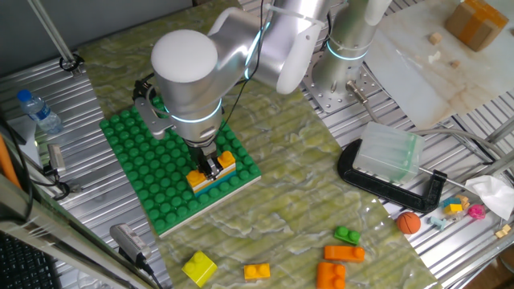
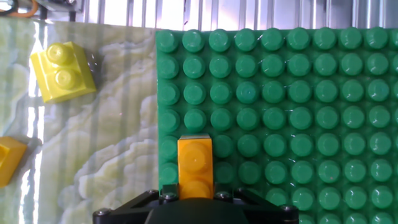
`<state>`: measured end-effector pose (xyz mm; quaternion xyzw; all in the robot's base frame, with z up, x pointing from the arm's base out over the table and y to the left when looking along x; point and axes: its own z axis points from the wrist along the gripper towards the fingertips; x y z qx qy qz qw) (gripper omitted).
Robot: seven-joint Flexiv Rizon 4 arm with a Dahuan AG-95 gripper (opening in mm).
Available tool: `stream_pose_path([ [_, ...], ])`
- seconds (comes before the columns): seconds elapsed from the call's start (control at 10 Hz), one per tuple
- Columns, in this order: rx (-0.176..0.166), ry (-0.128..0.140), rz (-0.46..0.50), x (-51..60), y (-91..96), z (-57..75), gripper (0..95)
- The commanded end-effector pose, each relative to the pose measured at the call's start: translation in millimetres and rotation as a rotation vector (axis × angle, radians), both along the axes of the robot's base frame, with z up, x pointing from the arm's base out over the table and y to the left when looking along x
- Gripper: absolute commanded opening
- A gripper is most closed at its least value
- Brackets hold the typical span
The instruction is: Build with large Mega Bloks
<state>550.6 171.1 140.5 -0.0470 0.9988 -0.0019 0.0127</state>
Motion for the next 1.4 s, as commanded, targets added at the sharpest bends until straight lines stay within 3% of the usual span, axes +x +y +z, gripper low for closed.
stream_pose_path([
  [0.1, -0.004, 0.000, 0.006, -0.3, -0.5, 2.5, 0.0],
  [0.6, -0.011, -0.002, 0.010, 0.4, -0.4, 3.0, 0.0],
  [0.7, -0.012, -0.004, 0.021, 1.1, -0.3, 3.4, 19.0],
  [0.9, -0.016, -0.006, 0.024, 1.1, -0.3, 3.5, 19.0],
  [1.0, -0.016, -0.006, 0.026, 1.1, -0.5, 4.2, 38.0],
  [1.2, -0.016, -0.007, 0.040, 1.1, -0.5, 8.9, 38.0],
  [1.3, -0.016, -0.002, 0.046, 3.2, 0.1, 21.0, 38.0],
  [1.4, -0.014, 0.004, 0.048, 4.6, 0.9, 28.0, 57.0],
])
